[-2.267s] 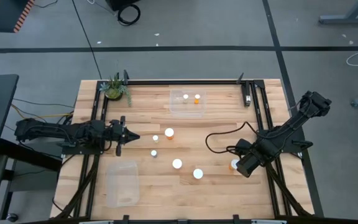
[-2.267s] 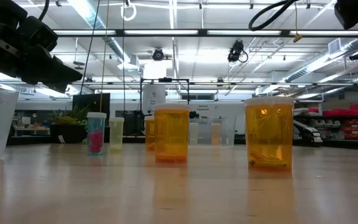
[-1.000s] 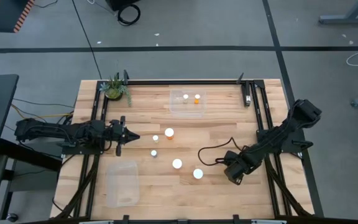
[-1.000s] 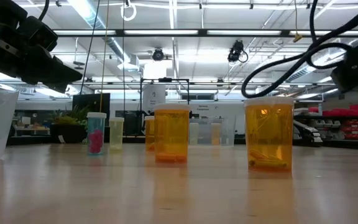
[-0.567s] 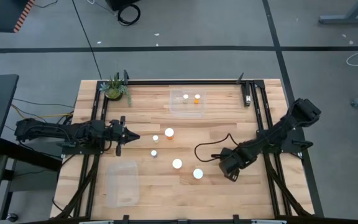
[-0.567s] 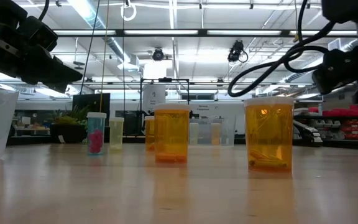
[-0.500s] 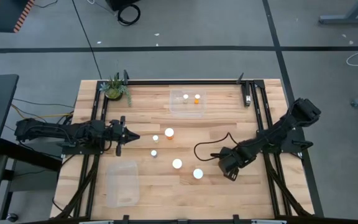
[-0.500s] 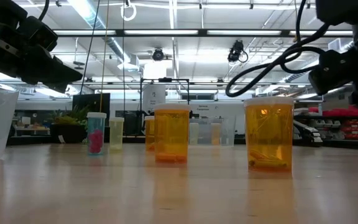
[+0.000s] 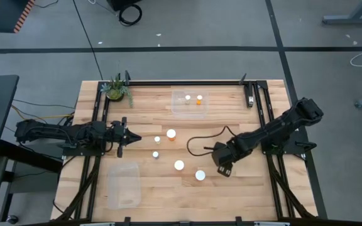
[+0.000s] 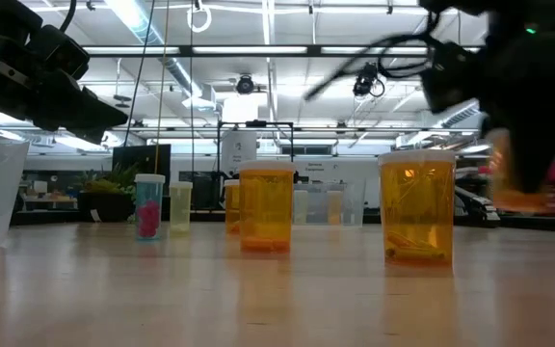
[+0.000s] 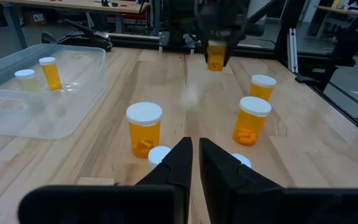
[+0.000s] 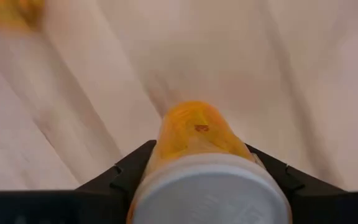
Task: Pick and place medicine bottles into bin by pill shape (circle, oval)
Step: Move the orange capsule bottle to the center of the table
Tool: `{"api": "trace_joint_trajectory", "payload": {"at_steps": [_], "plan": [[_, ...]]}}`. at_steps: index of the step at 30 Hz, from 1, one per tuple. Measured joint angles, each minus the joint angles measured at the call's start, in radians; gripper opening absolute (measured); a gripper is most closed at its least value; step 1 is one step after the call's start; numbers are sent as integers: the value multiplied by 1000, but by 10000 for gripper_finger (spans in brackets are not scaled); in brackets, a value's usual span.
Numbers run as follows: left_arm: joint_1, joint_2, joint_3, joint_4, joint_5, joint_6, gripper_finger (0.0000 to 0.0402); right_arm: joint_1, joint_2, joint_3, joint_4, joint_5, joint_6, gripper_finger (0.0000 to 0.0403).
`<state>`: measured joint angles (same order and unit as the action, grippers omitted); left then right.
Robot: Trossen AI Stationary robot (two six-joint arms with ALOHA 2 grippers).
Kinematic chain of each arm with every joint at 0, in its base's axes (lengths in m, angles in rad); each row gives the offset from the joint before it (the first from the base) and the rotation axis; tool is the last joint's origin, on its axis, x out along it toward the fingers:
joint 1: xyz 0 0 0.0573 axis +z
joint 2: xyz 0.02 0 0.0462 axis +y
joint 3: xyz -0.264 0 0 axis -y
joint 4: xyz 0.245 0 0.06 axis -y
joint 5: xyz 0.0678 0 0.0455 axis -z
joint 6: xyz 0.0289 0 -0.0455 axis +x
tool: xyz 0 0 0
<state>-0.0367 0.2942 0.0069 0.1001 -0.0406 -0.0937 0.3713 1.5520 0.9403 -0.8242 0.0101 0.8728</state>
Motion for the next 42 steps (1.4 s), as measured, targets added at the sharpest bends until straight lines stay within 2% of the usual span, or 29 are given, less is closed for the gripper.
{"api": "trace_joint_trajectory", "payload": {"at_steps": [5, 12, 20, 28, 33, 42], "plan": [[0, 0, 0, 0, 0, 0, 31, -68, 22, 107, -48, 45, -135, 204], [0, 0, 0, 0, 0, 0, 32, -189, 199, 341, -148, 52, -391, 204], [0, 0, 0, 1, 0, 0, 37, -275, 410, 633, -205, 53, -658, 203], [0, 0, 0, 0, 0, 0, 28, -312, 583, 860, -234, 20, -814, 207], [0, 0, 0, 1, 0, 0, 35, -298, 665, 951, -250, -11, -878, 206], [0, 0, 0, 0, 0, 0, 33, -289, 696, 962, -272, -19, -887, 216]]}}
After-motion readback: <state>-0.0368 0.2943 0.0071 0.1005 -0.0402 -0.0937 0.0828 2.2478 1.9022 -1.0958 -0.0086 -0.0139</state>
